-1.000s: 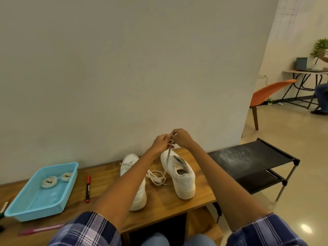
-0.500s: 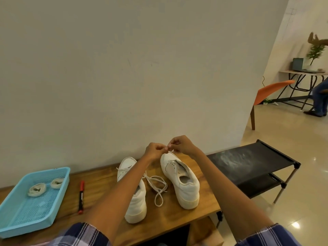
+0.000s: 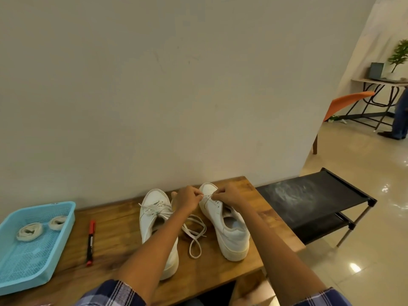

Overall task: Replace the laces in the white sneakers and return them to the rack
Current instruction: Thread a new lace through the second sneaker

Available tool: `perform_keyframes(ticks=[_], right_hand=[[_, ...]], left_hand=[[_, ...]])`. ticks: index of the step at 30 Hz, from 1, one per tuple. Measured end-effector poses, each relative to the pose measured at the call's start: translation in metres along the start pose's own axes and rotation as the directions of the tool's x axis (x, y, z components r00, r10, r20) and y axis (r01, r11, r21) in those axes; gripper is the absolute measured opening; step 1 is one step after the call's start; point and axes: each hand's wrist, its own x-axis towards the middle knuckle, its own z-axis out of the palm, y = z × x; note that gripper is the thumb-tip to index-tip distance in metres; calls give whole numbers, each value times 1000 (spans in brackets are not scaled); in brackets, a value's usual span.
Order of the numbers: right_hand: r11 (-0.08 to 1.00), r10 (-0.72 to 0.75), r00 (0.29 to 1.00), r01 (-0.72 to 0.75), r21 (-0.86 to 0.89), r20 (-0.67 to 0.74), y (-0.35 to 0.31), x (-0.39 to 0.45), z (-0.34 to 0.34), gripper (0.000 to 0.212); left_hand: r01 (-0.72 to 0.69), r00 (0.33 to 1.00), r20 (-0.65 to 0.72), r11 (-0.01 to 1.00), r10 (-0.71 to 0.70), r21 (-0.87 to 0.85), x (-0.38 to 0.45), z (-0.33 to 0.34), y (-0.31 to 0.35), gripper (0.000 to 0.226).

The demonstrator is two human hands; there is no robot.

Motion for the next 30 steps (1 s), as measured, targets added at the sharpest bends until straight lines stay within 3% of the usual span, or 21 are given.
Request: perform_keyframes(ticks=[6, 11, 14, 17, 19, 26, 30], right_hand=[[993, -12, 1000, 10, 120, 12, 6, 1, 1, 12], [997, -34, 999, 33, 70, 14, 5, 5, 0, 13], [995, -74, 997, 75, -62, 15, -1, 8, -5, 16], [964, -19, 996, 40, -264, 85, -10, 6, -14, 20], [951, 14, 994, 21, -308, 109, -10, 5, -16, 26], [922, -30, 997, 54, -384, 70, 2, 5, -11, 27], [892, -78, 997, 76, -447, 14, 5, 4, -4, 28]], left_hand=[[-153, 986, -7, 930, 164, 334, 9, 2, 10, 23], [-269, 960, 53, 850, 276, 453, 19, -1, 22, 25], [-284, 954, 62, 814, 294, 507, 20, 4, 29, 23], [-167, 979, -38, 893, 201, 417, 18, 15, 25, 15], [-95, 992, -54, 942, 118, 321, 19, 18, 23, 19], [-20, 992, 125, 966, -13, 257, 24, 7, 48, 55], [53, 970, 224, 981, -95, 184, 32, 1, 51, 43]])
